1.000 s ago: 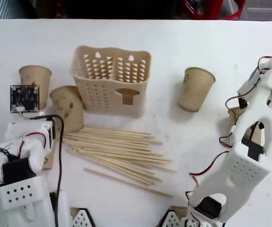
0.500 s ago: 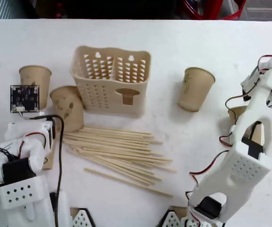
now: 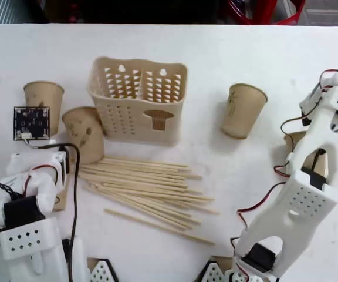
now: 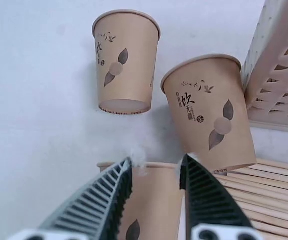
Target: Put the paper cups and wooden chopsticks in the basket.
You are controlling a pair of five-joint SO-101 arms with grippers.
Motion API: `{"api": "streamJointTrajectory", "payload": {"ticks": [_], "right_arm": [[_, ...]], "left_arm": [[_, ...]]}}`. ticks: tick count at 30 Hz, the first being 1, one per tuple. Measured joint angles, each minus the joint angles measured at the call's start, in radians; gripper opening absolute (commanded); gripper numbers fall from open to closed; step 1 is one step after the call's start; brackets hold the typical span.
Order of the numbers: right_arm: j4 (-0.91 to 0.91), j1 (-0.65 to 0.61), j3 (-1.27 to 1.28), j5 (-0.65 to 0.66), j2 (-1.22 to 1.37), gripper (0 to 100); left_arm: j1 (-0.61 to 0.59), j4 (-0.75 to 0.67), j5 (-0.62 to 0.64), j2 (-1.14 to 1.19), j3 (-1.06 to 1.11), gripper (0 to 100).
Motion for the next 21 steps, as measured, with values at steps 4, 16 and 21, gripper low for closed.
{"api": "streamJointTrajectory", "payload": {"ticks": [4,16,21], "right_arm": [[0.084,0.003,-0.035,0.057,0.009,17.0],[0.097,0.025,-0.049,0.172,0.008,4.5],[0.097,0.058,-0.061,0.259,0.008,1.5]], "left_arm": [[0.0,0.0,0.0,0.0,0.0,17],[0.0,0.0,0.0,0.0,0.0,17],[0.0,0.0,0.0,0.0,0.0,17]]}}
